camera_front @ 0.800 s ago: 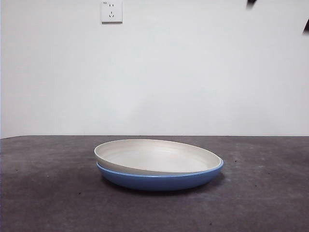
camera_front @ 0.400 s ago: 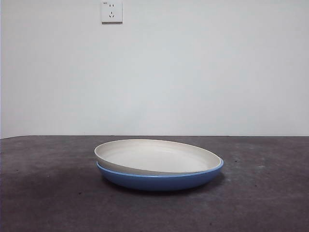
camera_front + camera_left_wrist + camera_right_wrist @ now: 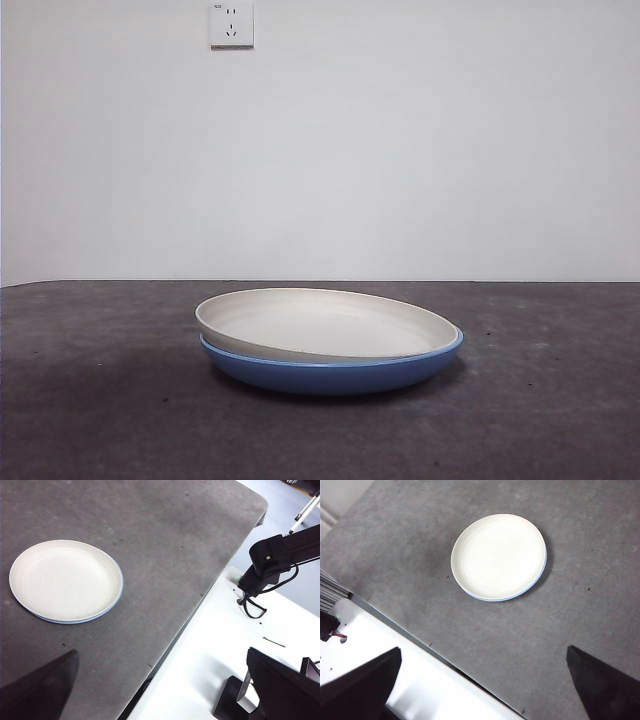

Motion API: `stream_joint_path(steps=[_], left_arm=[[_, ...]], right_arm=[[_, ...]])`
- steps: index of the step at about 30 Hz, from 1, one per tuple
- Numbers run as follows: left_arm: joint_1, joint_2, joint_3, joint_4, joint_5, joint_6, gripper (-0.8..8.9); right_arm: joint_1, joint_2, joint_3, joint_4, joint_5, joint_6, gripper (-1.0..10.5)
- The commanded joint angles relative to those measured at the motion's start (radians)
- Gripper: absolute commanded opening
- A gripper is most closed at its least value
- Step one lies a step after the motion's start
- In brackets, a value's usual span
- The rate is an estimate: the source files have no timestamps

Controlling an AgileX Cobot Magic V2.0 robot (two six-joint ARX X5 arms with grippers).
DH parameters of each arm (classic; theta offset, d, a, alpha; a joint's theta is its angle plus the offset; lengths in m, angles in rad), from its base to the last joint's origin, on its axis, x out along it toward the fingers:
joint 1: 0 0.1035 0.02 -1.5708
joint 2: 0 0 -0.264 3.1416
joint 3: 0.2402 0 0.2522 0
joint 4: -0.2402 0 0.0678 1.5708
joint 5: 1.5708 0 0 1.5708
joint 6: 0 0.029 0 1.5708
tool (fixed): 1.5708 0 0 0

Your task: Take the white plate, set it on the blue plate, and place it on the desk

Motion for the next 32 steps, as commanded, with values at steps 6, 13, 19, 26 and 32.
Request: stream_joint_path(steps=[6, 13, 19, 26, 32], left_arm=[[-0.006, 0.005, 0.010, 0.008, 0.001, -0.001, 0.26], [-0.006, 0.005, 0.010, 0.013, 0.002, -0.005, 0.25], [-0.006, 0.005, 0.010, 0.013, 0.002, -0.005, 0.25], [0.018, 0.003, 0.010, 0.014, 0.002, -0.005, 0.25], [0.167, -0.014, -0.016, 0.061, 0.002, -0.011, 0.26]], right_arm=[[0.007, 0.005, 0.016, -0.037, 0.005, 0.010, 0.1], [0.007, 0.004, 0.016, -0.028, 0.004, 0.010, 0.2], [0.007, 0.004, 0.016, -0.028, 0.004, 0.010, 0.2], [0.007, 0.005, 0.016, -0.028, 0.004, 0.010, 0.2], [0.007, 0.004, 0.016, -0.028, 0.004, 0.010, 0.2]])
